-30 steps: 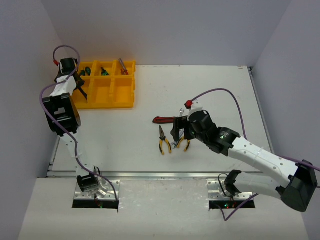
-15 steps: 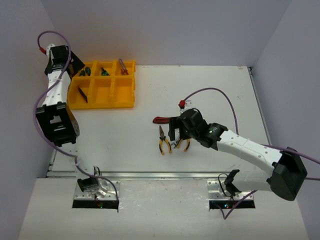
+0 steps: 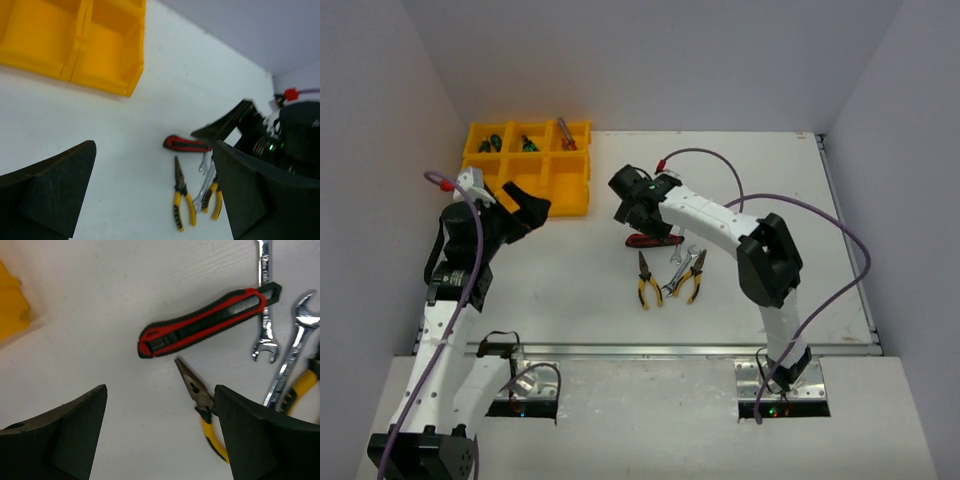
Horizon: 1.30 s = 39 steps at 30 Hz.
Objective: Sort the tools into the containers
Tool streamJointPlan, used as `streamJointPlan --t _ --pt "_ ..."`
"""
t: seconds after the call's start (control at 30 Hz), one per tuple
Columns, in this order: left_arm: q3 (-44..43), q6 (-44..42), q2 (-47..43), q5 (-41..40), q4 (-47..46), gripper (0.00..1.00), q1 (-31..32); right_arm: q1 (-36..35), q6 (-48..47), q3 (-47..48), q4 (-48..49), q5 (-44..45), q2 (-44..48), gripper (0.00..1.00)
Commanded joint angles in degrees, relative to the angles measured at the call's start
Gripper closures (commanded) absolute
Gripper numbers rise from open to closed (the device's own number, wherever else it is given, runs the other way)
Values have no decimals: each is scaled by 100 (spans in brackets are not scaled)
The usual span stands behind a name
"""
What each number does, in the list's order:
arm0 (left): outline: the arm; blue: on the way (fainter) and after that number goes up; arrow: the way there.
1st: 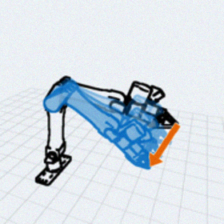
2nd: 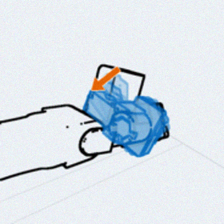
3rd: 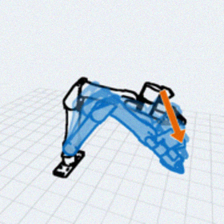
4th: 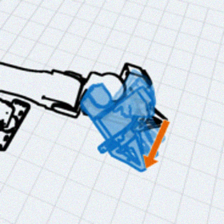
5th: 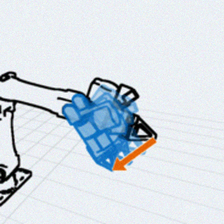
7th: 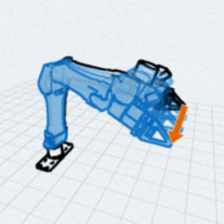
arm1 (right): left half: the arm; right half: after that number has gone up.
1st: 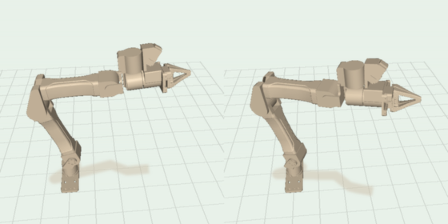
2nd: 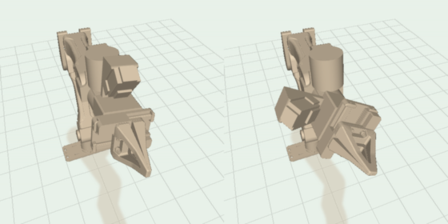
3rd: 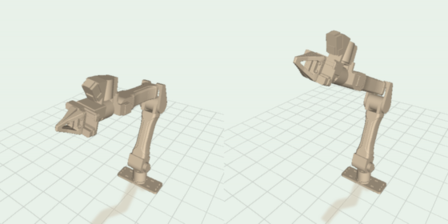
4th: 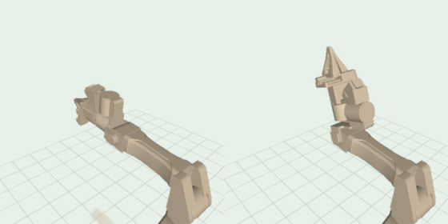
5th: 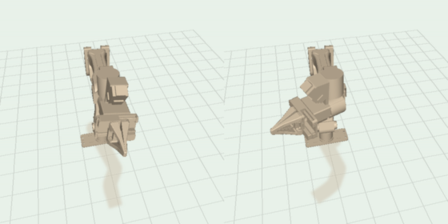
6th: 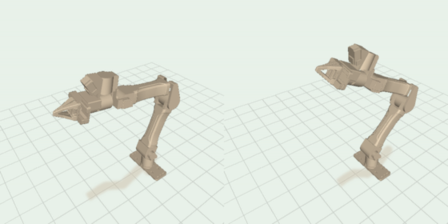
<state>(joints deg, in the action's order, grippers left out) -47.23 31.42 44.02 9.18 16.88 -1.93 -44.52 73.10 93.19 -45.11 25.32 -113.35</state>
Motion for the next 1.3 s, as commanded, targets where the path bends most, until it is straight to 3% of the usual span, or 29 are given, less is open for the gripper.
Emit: streamJointPlan --t 0.0,0.07,0.17,0.3,0.6,1.27 --pt "243 -585 -584 19 787 0 -9 120 1883 1170 -1659 108 -939 15" --pt "282 -786 -1023 -362 1105 0 -9 137 2288 1317 -1775 134 -1132 15" --pt "450 -818 -1541 -50 926 0 -4 173 2788 1427 -1618 245 -1425 11" --pt "513 -867 -1393 180 910 0 27 269 2881 1780 -1580 523 -1827 3" --pt "689 -844 -1575 430 676 0 48 488 3175 1836 -1571 257 -2398 5" --pt "759 -831 -1660 471 605 0 97 596 2998 1736 -568 -334 -2624 68"
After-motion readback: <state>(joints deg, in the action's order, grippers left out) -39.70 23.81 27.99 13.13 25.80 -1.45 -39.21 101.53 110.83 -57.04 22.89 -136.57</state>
